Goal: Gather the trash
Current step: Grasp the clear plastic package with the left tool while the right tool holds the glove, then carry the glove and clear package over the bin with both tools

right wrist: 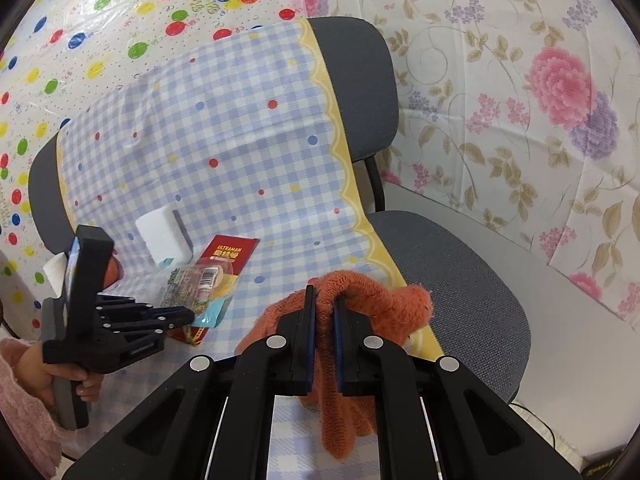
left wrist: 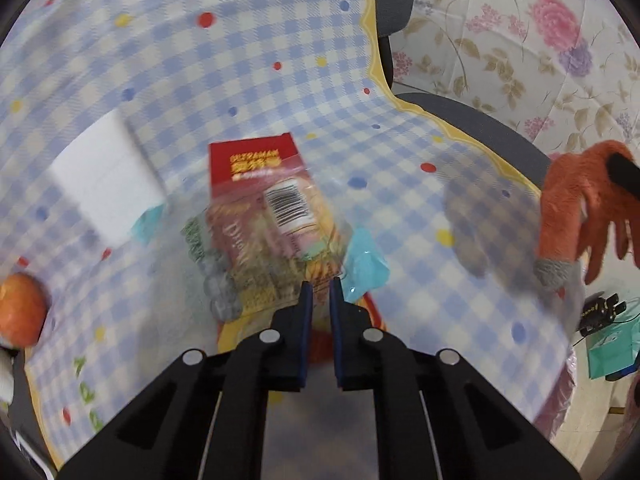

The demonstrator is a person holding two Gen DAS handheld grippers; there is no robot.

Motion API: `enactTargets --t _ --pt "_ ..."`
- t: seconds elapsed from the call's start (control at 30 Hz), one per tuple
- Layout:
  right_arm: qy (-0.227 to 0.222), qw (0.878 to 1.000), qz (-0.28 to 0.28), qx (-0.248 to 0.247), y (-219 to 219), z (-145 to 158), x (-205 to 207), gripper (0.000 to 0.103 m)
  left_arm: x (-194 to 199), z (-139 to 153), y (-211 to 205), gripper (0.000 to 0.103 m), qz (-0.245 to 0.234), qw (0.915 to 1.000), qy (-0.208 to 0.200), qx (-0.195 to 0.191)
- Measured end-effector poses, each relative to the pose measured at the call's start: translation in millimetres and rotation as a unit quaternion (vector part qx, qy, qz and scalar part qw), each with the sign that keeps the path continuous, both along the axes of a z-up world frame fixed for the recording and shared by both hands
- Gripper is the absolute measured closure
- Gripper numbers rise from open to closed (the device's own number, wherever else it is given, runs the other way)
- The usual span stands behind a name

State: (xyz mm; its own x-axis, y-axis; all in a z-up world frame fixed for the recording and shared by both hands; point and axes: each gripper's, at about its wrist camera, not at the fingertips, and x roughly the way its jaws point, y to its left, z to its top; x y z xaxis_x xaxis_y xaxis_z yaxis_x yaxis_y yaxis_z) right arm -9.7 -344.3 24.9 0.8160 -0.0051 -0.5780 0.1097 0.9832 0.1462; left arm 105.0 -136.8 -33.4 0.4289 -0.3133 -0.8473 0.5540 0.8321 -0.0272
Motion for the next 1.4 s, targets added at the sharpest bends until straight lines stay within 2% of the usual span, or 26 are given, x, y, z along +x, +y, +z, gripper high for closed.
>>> enactTargets --t 0.1,0.13,0.17,0.2,0.23,0.3,0.43,0.5,0.53,0.63,0.73,0.8,0.83,0.87,1.0,1.13,1.27,1.4 --pt "-0.001 1.000 0.003 -0.001 6 1 -4 0.095 -11 4 14 0.094 0.012 0.9997 0.000 -0.019" --pt "0.000 1.000 0.005 -0.001 8 1 -4 0.095 -16 8 22 0.084 0.018 0.9994 -0.007 -0.028" --pt "-0.001 1.000 0.005 -0.001 10 2 -5 0.095 -15 10 25 0.062 0.025 0.9991 -0.015 -0.031" --pt "-0.001 1.000 0.006 -0.001 10 2 -4 0.095 -15 13 32 0.046 0.036 0.9981 -0.034 -0.037" --pt "0.000 1.000 0.007 -0.002 12 3 -3 0.094 -14 16 35 0.025 0.043 0.9972 -0.047 -0.038" --pt "-0.002 1.000 0.009 0.000 12 3 -3 0.094 -7 18 41 0.022 0.059 0.9952 -0.070 -0.035" --pt "-0.005 1.000 0.008 0.006 12 2 -2 0.094 21 1 46 0.022 0.073 0.9957 -0.034 -0.046" --pt "-0.002 1.000 0.008 0.008 12 1 -1 0.094 38 -12 48 0.022 0.092 0.9951 -0.013 -0.035" --pt "0.000 1.000 0.008 0.008 12 0 0 0.094 44 -18 49 0.023 0.100 0.9945 0.001 -0.031" --pt "0.005 1.000 0.008 0.006 11 -3 1 0.094 51 -18 49 0.032 0.096 0.9944 0.007 -0.043" --pt "0.009 1.000 0.005 0.010 11 -7 3 0.094 45 -18 36 0.047 0.060 0.9972 0.006 -0.044" --pt "0.009 1.000 0.005 0.011 13 -7 3 0.094 38 -16 31 0.069 0.054 0.9978 -0.007 -0.039" --pt "0.010 1.000 0.006 0.009 15 -7 2 0.094 36 -14 31 0.087 0.056 0.9977 -0.014 -0.037" --pt "0.010 1.000 0.007 0.007 17 -6 0 0.094 32 -12 33 0.100 0.059 0.9974 -0.016 -0.039" --pt "0.007 1.000 0.006 0.001 20 -1 -7 0.094 12 6 46 0.103 0.059 0.9943 -0.029 -0.084" --pt "-0.002 1.000 0.003 0.001 22 7 -17 0.094 -19 43 65 0.103 0.064 0.9862 -0.065 -0.138" --pt "-0.009 1.000 0.005 -0.002 29 15 -30 0.094 -55 74 68 0.103 0.054 0.9807 -0.109 -0.153" --pt "-0.011 1.000 0.005 -0.009 35 20 -51 0.094 -93 91 65 0.103 0.033 0.9772 -0.137 -0.159"
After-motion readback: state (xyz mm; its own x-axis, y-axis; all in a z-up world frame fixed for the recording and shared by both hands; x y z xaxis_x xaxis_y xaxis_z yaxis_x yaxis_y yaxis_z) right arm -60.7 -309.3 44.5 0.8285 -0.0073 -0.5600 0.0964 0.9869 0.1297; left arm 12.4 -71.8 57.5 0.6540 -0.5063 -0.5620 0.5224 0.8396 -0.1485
